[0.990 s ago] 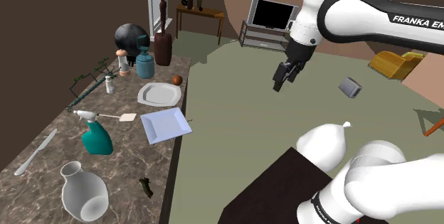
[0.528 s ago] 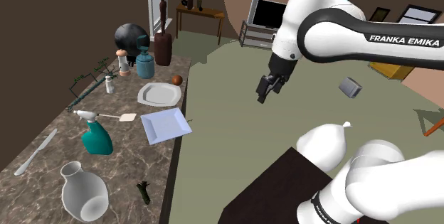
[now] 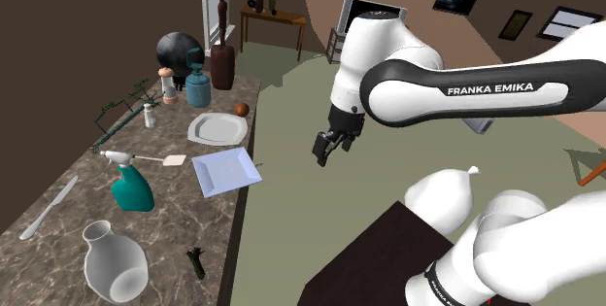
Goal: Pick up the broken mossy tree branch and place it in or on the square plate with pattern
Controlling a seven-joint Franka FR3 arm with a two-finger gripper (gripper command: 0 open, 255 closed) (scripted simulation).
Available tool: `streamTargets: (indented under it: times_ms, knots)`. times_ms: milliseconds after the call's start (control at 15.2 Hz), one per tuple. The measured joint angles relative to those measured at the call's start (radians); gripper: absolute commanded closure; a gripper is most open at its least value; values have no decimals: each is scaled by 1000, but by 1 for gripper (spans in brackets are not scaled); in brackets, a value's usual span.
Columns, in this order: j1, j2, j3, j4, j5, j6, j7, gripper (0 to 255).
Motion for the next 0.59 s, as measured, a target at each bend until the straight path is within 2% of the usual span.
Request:
streamTargets:
  times_ms: [330,594]
  knots:
    - [16,152,85,21,6,124,110,0]
    - [21,287,145,56,-18,216,204,0]
